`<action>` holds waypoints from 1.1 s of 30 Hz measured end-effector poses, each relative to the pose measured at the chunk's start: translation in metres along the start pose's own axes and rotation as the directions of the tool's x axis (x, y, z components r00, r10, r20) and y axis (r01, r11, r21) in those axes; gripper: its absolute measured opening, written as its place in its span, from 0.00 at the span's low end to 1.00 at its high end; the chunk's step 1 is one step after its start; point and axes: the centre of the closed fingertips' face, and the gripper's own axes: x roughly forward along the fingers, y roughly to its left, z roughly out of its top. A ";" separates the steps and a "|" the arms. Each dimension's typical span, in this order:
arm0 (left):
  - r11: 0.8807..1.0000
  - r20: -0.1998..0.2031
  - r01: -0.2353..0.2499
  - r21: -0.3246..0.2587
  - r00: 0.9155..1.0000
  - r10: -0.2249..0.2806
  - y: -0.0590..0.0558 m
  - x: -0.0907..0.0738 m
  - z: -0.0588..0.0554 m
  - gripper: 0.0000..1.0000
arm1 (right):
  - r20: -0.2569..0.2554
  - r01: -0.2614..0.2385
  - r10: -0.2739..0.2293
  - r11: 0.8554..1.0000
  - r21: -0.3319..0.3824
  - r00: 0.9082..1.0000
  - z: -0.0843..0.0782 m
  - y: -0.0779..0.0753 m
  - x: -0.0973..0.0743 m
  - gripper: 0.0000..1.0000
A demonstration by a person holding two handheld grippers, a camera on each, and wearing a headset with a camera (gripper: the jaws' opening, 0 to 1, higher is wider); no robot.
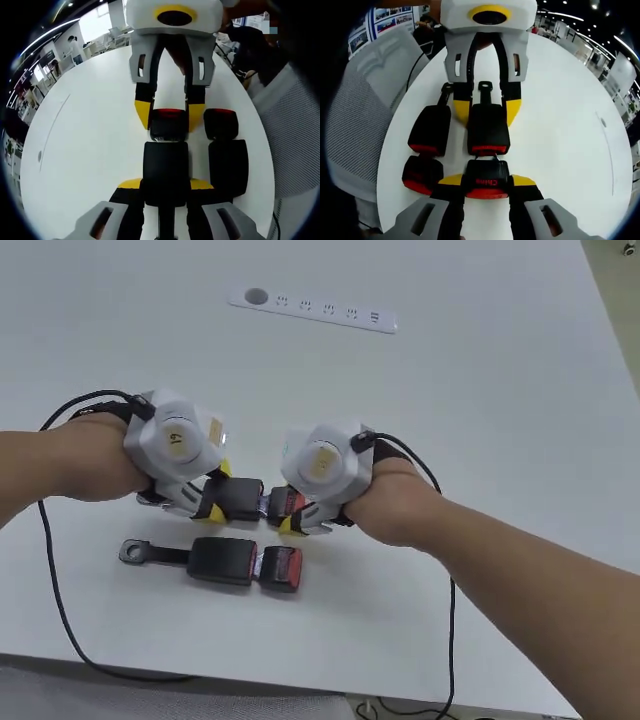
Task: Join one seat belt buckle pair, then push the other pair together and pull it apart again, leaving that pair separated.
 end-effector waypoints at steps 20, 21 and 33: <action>1.000 -0.004 0.000 -0.005 1.000 0.000 0.000 0.000 0.000 0.32 | 0.012 0.012 -0.012 1.000 0.025 1.000 0.000 -0.001 0.000 0.31; 1.000 -0.005 0.000 -0.005 1.000 0.000 0.000 0.000 0.000 0.32 | 0.011 0.013 -0.013 1.000 0.024 1.000 0.000 0.000 0.000 0.31; 1.000 -0.009 0.002 -0.025 1.000 -0.002 -0.003 -0.003 0.004 0.33 | -0.007 0.027 -0.027 0.999 0.038 1.000 -0.012 0.001 -0.010 0.31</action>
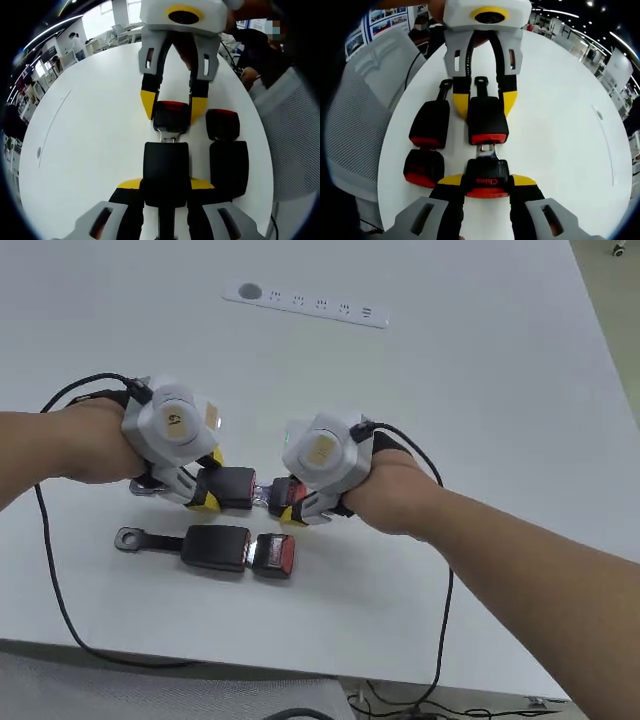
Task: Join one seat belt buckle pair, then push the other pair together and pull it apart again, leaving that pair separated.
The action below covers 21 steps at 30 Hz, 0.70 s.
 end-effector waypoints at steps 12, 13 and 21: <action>1.000 -0.005 0.009 0.009 1.000 -0.009 0.000 0.000 0.000 0.33 | -0.016 0.013 -0.013 1.000 0.004 1.000 -0.016 -0.001 -0.008 0.32; 1.000 -0.004 0.009 0.008 1.000 -0.009 -0.001 0.000 0.001 0.33 | -0.016 0.016 -0.016 1.000 0.012 1.000 -0.021 -0.002 -0.011 0.32; 1.000 0.005 0.003 -0.003 1.000 -0.003 -0.002 0.000 0.001 0.33 | -0.020 0.032 -0.031 0.997 0.069 0.999 -0.053 0.000 -0.027 0.32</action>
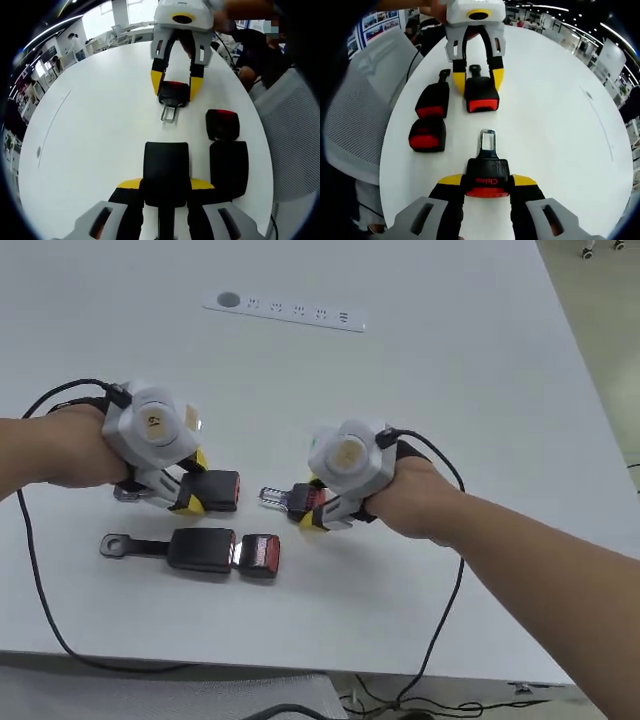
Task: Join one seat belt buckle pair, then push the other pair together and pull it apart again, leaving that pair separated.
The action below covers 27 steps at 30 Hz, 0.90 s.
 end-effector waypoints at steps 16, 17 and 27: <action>1.000 -0.008 -0.014 -0.009 1.000 0.014 -0.003 -0.001 0.001 0.33 | -0.071 -0.002 0.001 1.000 -0.016 0.998 -0.043 -0.001 -0.026 0.33; 1.000 -0.009 -0.014 -0.006 1.000 0.014 -0.002 -0.001 0.000 0.33 | -0.073 0.006 -0.008 1.000 -0.024 0.997 -0.044 -0.002 -0.026 0.33; 0.998 -0.032 -0.011 0.054 0.999 0.013 -0.001 0.000 -0.001 0.34 | -0.092 0.043 -0.046 0.998 -0.038 0.995 -0.046 -0.004 -0.029 0.33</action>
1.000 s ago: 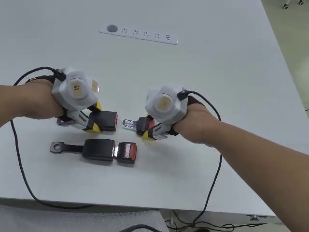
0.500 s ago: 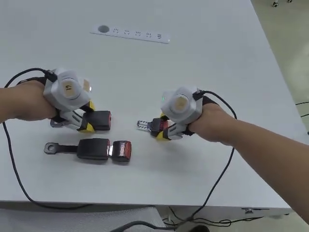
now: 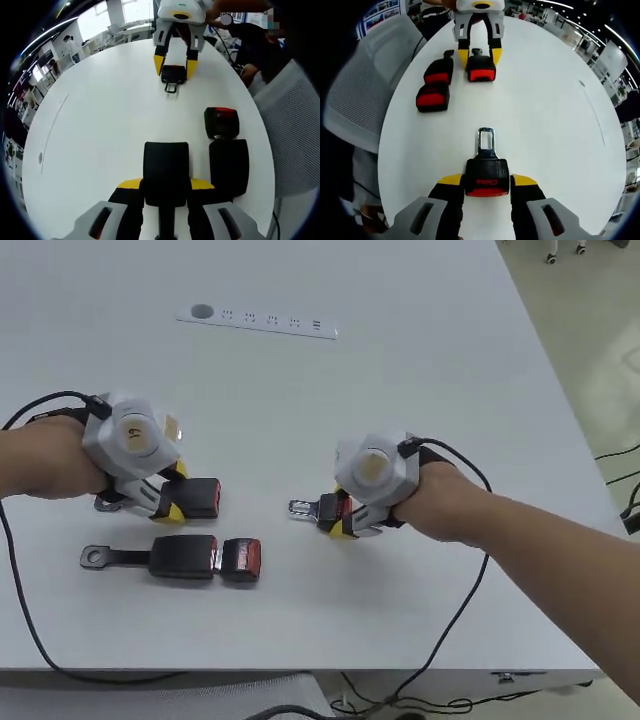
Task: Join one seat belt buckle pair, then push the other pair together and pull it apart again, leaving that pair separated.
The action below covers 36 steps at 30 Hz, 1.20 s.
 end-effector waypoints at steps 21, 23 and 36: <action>0.989 0.011 -0.108 -0.096 0.994 0.110 0.008 -0.016 -0.002 0.52 | 0.080 0.145 -0.160 0.974 0.176 0.984 0.002 -0.013 -0.016 0.57; 0.983 0.035 -0.134 -0.128 0.990 0.140 0.009 -0.024 -0.001 0.52 | 0.121 0.149 -0.181 0.961 0.235 0.976 0.006 -0.010 -0.020 0.57; 0.925 0.123 -0.224 -0.307 0.954 0.272 -0.019 -0.054 -0.021 0.69 | 0.193 0.175 -0.267 0.903 0.393 0.944 0.009 0.022 -0.033 0.70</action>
